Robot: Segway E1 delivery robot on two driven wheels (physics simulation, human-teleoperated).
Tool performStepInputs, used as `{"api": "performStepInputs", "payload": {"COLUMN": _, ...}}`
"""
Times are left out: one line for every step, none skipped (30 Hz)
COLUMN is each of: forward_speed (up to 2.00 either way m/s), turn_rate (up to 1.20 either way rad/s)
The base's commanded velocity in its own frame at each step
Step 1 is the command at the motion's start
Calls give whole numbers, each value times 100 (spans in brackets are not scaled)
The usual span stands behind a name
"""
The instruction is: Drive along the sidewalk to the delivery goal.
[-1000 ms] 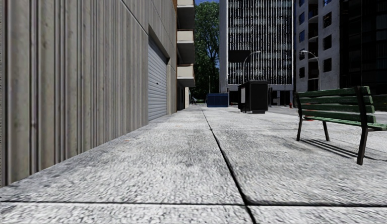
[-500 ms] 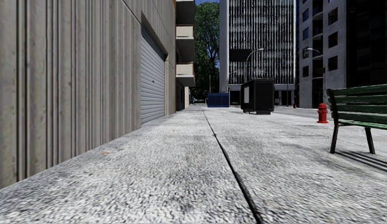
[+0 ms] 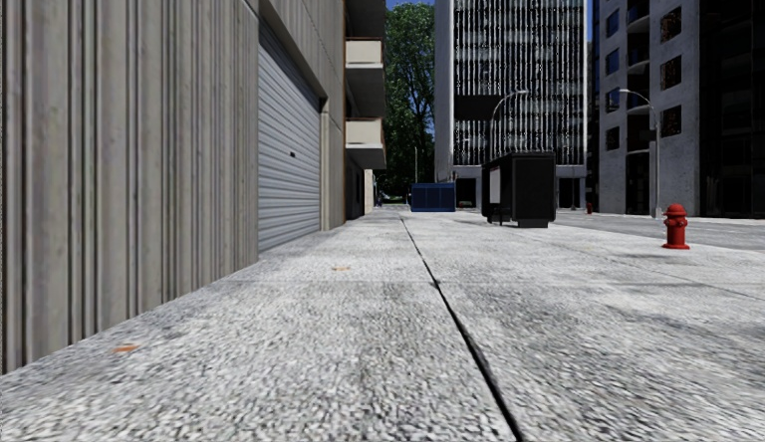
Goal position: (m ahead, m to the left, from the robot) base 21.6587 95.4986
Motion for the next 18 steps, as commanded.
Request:
{"api": "performStepInputs", "payload": {"forward_speed": 200, "turn_rate": 0}}
{"api": "performStepInputs", "payload": {"forward_speed": 200, "turn_rate": 0}}
{"api": "performStepInputs", "payload": {"forward_speed": 200, "turn_rate": 0}}
{"api": "performStepInputs", "payload": {"forward_speed": 200, "turn_rate": 0}}
{"api": "performStepInputs", "payload": {"forward_speed": 200, "turn_rate": 0}}
{"api": "performStepInputs", "payload": {"forward_speed": 200, "turn_rate": 0}}
{"api": "performStepInputs", "payload": {"forward_speed": 200, "turn_rate": 0}}
{"api": "performStepInputs", "payload": {"forward_speed": 200, "turn_rate": 0}}
{"api": "performStepInputs", "payload": {"forward_speed": 200, "turn_rate": 0}}
{"api": "performStepInputs", "payload": {"forward_speed": 200, "turn_rate": 0}}
{"api": "performStepInputs", "payload": {"forward_speed": 200, "turn_rate": 0}}
{"api": "performStepInputs", "payload": {"forward_speed": 200, "turn_rate": 0}}
{"api": "performStepInputs", "payload": {"forward_speed": 200, "turn_rate": 0}}
{"api": "performStepInputs", "payload": {"forward_speed": 200, "turn_rate": 0}}
{"api": "performStepInputs", "payload": {"forward_speed": 200, "turn_rate": 0}}
{"api": "performStepInputs", "payload": {"forward_speed": 200, "turn_rate": 0}}
{"api": "performStepInputs", "payload": {"forward_speed": 200, "turn_rate": 0}}
{"api": "performStepInputs", "payload": {"forward_speed": 200, "turn_rate": 0}}
